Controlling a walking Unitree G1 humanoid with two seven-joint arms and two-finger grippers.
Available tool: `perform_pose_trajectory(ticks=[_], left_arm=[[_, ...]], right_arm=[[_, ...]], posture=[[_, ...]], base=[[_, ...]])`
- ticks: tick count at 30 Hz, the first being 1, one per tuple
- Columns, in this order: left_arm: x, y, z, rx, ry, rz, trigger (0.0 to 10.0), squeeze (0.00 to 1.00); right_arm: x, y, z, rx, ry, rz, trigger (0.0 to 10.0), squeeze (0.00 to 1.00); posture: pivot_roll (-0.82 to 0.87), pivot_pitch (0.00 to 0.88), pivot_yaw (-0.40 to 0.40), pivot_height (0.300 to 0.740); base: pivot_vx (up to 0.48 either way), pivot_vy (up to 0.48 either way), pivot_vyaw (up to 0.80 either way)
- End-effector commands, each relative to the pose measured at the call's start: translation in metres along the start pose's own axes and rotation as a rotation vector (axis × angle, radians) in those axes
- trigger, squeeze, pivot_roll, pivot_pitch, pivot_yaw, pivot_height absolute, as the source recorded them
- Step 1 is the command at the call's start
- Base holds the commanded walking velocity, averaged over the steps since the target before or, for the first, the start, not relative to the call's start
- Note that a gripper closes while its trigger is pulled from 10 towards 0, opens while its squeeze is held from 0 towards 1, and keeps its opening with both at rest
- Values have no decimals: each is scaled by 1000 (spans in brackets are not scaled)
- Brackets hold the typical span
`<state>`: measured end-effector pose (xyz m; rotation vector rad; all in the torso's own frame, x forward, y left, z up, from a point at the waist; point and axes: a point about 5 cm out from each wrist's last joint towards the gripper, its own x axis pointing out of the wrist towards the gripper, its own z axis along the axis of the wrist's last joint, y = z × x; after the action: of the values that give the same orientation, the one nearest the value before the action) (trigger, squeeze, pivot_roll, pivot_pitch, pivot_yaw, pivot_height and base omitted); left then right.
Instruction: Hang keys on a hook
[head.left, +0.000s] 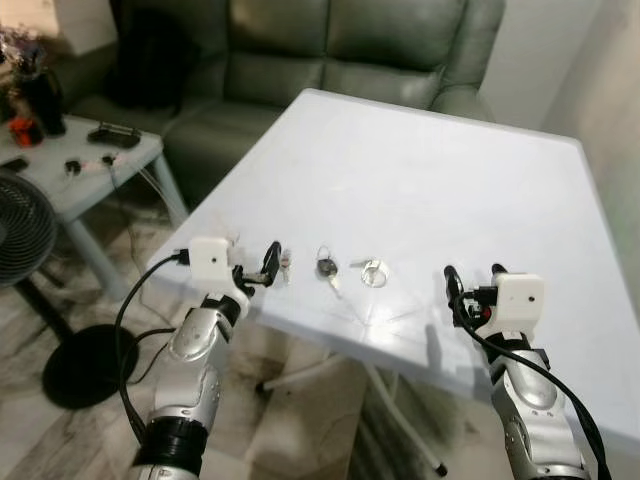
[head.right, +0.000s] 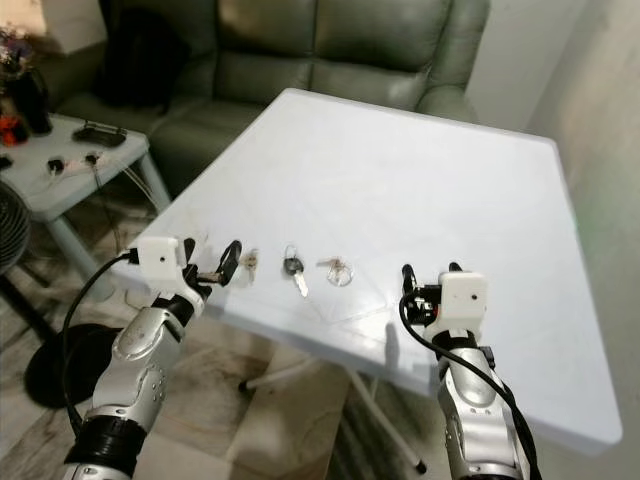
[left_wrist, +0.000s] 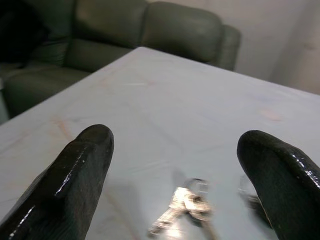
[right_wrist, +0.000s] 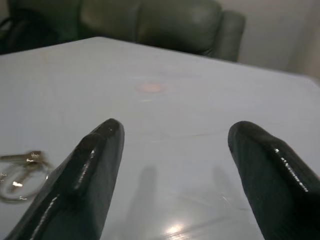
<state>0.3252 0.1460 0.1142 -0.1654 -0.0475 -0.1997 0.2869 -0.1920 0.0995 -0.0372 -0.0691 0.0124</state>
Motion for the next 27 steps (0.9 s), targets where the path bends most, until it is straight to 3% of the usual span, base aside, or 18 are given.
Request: perform_pose_trajectory(ticks=[1, 5, 13, 18, 27], left_arm=[[-2, 4, 0, 9, 0, 11, 10000, 0], [-4, 1, -3, 27, 8, -5, 10000, 0], [-13, -20, -11, 107, 14, -112, 10000, 0], [-21, -38, -20, 90, 28, -161, 10000, 0], [-28, -47, -22, 93, 26, -182, 10000, 0]], right_arm=[[1, 5, 0, 5, 4, 24, 10000, 0], [1, 6, -4, 15, 34, 24, 10000, 0], [12, 2, -1, -68, 46, 121, 10000, 0], [24, 5, 9, -144, 26, 227, 10000, 0], [42, 16, 21, -172, 8, 325, 10000, 0]], posture=[[0, 55, -18, 740], [1, 56, -19, 740], [8, 59, -21, 740], [10, 68, -24, 740], [27, 87, -39, 740]], base=[[0, 0, 0], [0, 0, 0], [0, 0, 0], [0, 0, 0], [0, 0, 0]])
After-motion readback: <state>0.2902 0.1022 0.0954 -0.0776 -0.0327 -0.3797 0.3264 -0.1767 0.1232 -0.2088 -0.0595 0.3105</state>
